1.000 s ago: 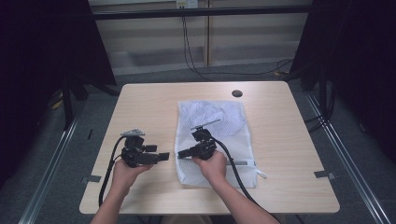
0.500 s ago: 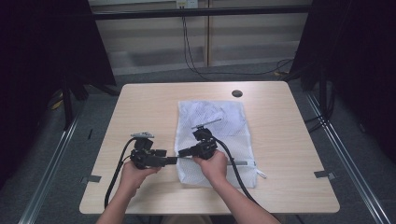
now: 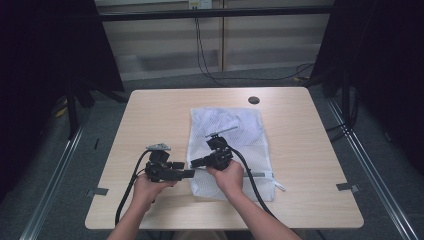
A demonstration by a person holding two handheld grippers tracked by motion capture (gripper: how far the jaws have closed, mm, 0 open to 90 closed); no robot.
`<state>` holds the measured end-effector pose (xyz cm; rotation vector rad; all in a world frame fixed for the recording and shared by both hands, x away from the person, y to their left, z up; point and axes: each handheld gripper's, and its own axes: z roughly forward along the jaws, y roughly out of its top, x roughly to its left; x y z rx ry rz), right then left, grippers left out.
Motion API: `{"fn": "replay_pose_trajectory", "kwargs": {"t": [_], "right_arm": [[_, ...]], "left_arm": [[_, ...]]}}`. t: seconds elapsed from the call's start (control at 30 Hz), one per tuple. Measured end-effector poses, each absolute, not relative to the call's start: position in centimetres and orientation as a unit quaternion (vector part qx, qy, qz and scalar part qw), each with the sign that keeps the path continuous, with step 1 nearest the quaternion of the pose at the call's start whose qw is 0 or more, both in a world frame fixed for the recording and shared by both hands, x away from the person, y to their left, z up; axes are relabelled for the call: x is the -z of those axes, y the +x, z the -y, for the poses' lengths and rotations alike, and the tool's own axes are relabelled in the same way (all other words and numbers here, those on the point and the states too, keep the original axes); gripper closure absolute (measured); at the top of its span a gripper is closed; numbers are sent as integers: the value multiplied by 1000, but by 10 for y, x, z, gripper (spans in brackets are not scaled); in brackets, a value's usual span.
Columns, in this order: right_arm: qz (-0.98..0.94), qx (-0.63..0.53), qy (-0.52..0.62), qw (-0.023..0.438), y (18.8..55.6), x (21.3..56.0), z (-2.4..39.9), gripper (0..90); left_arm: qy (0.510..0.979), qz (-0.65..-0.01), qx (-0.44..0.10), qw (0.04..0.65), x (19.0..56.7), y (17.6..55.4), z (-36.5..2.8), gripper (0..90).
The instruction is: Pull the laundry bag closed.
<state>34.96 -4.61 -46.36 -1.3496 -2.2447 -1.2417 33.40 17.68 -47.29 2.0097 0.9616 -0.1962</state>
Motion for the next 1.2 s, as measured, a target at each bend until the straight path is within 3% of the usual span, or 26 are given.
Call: {"fn": "replay_pose_trajectory", "kwargs": {"t": [0.07,0.43,0.67,1.2], "right_arm": [[771,423,-461,120,350,463,46,869],[768,429,-460,118,349,460,46,868],[773,428,-455,114,348,459,45,869],[770,432,-455,113,348,457,45,869]], "left_arm": [[803,-397,98,433,474,335,-175,330],[806,-380,98,442,475,332,-166,382],[801,-396,132,429,478,334,-160,454],[797,-415,145,414,484,338,-153,650]]}}
